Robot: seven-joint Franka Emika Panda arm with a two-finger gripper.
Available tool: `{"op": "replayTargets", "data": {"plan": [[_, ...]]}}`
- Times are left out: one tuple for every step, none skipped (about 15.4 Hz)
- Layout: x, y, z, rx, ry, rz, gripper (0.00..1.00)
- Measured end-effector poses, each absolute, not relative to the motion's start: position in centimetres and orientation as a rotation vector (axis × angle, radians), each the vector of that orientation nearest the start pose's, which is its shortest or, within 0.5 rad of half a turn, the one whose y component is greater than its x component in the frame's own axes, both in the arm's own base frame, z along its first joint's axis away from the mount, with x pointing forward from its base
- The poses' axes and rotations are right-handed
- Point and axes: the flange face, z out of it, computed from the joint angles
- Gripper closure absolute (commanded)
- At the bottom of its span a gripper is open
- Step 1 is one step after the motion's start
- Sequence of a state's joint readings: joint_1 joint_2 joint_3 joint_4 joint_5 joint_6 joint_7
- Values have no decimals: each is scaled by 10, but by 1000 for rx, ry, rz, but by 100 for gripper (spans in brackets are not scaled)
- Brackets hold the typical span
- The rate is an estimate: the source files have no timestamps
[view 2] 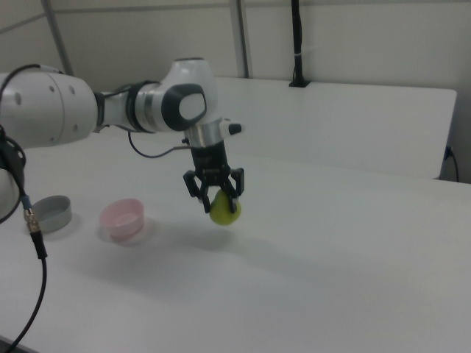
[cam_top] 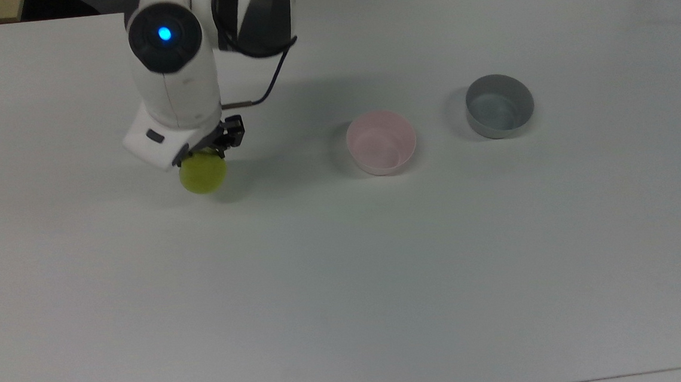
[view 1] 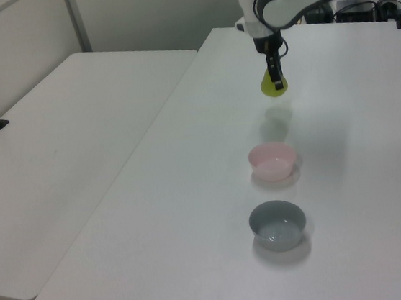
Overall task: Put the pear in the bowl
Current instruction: 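Lift the grasped pear up off the table, then carry the pear over the pink bowl and lower it inside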
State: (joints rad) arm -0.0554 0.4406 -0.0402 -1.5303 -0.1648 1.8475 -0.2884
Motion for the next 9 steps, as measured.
{"op": "replayTargets", "data": {"plan": [[663, -74, 410, -3249, -401, 225, 73], [660, -75, 424, -3245, -391, 198, 73], [658, -76, 436, -3244, -384, 177, 73], [656, -76, 444, -3244, -381, 163, 73], [655, -75, 448, -3244, -381, 153, 73], [654, -73, 450, -3241, -383, 150, 73], [654, -70, 451, -3236, -388, 157, 72], [654, -63, 452, -3226, -397, 170, 72], [654, -52, 453, -3208, -412, 181, 72]]}}
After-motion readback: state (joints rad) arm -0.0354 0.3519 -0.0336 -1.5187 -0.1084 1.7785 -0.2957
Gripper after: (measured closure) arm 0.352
